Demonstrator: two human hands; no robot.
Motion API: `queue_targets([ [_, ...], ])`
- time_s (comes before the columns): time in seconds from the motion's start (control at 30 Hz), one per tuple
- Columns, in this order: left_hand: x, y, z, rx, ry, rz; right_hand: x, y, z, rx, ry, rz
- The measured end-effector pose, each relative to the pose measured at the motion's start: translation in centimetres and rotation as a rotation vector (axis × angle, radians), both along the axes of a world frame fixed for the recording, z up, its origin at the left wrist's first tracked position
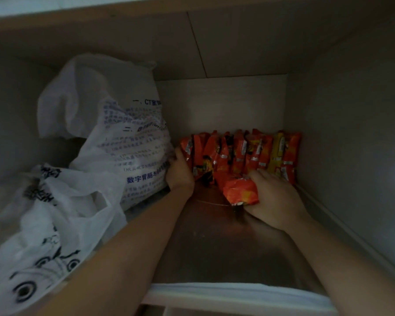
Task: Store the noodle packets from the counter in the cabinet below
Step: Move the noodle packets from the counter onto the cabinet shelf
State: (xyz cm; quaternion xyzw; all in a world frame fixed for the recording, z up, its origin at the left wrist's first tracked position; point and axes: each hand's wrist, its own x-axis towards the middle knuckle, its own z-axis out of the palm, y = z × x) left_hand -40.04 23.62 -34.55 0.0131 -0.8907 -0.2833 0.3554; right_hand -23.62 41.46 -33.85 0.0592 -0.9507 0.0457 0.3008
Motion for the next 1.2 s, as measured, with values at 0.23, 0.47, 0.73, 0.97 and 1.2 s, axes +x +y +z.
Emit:
queue_targets([
  [0.23,-0.6,-0.9,0.1,0.233,-0.003,-0.185,0.2,-0.1,0.1,0.011,-0.009,0.01],
  [0.47,-1.4,-0.1,0.0,0.351,-0.207,-0.469,-0.2,0.0,0.1,0.004,-0.019,0.009],
  [0.73,-0.2,0.6,0.1,0.129,0.005,-0.256,-0.1,1.3,0.8,-0.319,0.385,-0.301],
  [0.97,2.8,1.0,1.2,-0.132,0.266,-0.308,0.5,2.6,0.9,-0.621,0.474,-0.452],
  [1.2,6.1,5.3,1.0,-0.346,0.25,-0.649,0.5,2.3,0.7,-0.474,0.38,-0.544],
])
